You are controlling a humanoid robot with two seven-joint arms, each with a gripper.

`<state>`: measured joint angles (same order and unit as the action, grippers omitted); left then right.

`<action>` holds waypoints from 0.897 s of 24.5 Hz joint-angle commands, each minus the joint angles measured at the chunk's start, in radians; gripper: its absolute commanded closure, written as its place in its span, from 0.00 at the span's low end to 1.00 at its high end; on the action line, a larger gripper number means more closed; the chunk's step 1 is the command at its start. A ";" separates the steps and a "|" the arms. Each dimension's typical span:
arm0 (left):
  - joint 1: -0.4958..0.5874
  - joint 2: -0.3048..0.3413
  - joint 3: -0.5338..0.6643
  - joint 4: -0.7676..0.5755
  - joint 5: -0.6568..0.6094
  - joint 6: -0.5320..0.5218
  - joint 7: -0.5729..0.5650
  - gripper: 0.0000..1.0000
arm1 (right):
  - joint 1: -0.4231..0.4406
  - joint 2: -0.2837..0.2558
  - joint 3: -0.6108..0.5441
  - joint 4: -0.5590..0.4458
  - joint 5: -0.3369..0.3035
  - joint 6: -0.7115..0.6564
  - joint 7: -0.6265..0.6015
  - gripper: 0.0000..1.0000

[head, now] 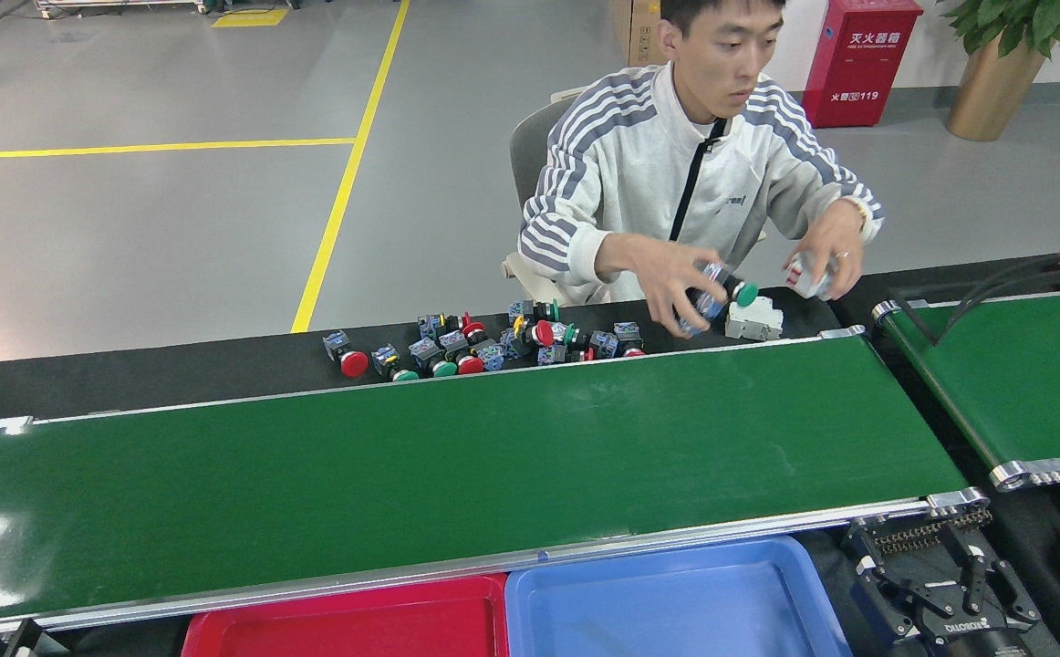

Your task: Pick switch part from conveyor to tray

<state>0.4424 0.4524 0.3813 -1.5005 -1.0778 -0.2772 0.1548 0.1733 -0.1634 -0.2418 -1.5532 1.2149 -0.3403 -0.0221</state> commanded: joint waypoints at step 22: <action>-0.016 0.011 0.013 -0.021 0.001 -0.004 0.019 0.00 | -0.009 -0.013 0.002 -0.024 0.011 -0.006 0.018 0.01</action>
<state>0.4320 0.4525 0.3837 -1.5087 -1.0777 -0.2763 0.1643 0.1710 -0.1654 -0.2370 -1.5618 1.2258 -0.3505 -0.0052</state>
